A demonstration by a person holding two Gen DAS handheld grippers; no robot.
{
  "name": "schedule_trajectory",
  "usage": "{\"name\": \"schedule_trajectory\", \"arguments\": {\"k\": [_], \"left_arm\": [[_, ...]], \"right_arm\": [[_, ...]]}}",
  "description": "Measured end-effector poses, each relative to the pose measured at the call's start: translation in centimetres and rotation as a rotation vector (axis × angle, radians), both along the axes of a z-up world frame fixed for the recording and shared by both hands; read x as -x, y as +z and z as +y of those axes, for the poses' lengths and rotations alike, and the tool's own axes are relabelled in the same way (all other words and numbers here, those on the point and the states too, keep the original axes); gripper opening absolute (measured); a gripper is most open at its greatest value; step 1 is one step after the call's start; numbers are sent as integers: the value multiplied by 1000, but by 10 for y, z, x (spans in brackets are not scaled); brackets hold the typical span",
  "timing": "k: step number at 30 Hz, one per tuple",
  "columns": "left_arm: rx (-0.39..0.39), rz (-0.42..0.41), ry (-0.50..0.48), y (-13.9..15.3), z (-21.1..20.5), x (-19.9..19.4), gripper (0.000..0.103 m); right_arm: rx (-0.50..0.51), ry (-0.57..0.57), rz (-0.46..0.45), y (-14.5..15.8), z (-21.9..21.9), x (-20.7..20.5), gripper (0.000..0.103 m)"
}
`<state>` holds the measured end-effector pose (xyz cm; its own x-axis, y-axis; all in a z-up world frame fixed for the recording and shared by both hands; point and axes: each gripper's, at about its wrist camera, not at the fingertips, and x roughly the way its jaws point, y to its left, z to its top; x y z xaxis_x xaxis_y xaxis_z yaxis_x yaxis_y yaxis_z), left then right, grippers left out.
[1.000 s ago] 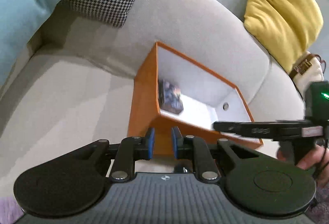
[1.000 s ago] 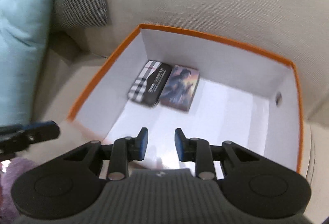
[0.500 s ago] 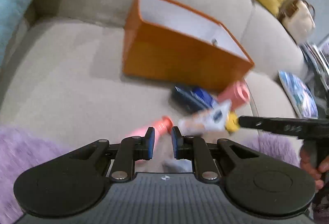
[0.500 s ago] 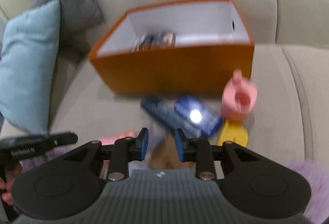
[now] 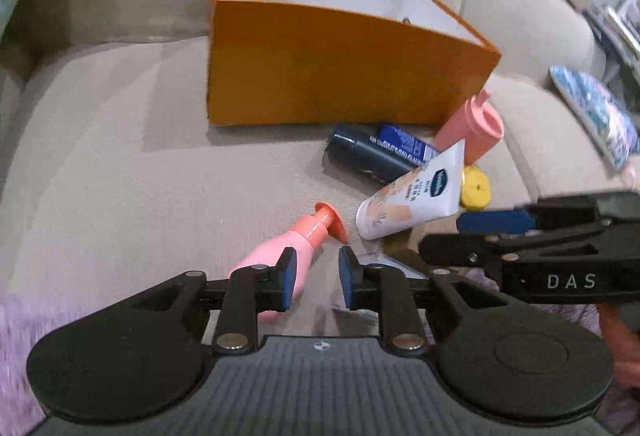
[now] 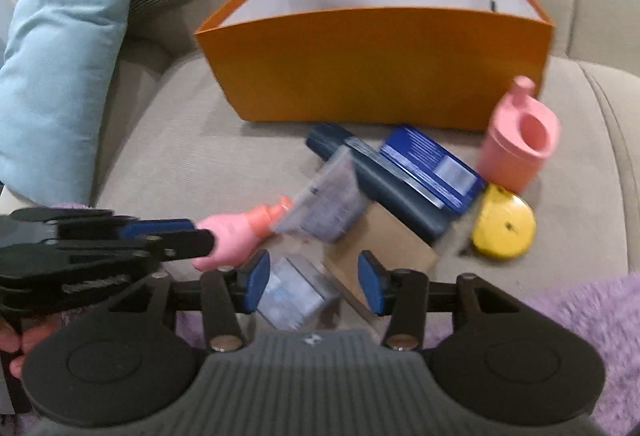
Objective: Organize rigid objects
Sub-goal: 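Grasp the pink pump bottle with the left tool while the right tool grasps the Vaseline tube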
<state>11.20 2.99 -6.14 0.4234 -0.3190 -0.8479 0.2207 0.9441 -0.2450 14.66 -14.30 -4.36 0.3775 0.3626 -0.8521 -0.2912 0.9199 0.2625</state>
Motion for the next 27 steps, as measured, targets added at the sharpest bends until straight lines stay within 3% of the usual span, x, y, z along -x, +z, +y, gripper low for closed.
{"name": "schedule_trajectory", "arguments": {"k": [5,14,20,23,24,27], "left_arm": [[-62,6,-75,-12,-9,-19,29],[-170,25,-221,-34,-30,-43,37],[-208,47,-266,-44,-39,-49,42],[-220,55,-270,-45,-41,-52,40],[-217,45,-254,-42,-39,-52,31],[-171,18,-167,-29,-23,-49,29]], "right_arm": [[37,-14,-20,-5,12,-15,50],[84,-22,-59,-11,15,-31,24],[78,-14,-70,-12,14,-36,22],[76,-9,-80,-11,16,-35,21],[78,-8,-84,-10,17,-35,19],[58,1,-103,-3,16,-34,17]]}}
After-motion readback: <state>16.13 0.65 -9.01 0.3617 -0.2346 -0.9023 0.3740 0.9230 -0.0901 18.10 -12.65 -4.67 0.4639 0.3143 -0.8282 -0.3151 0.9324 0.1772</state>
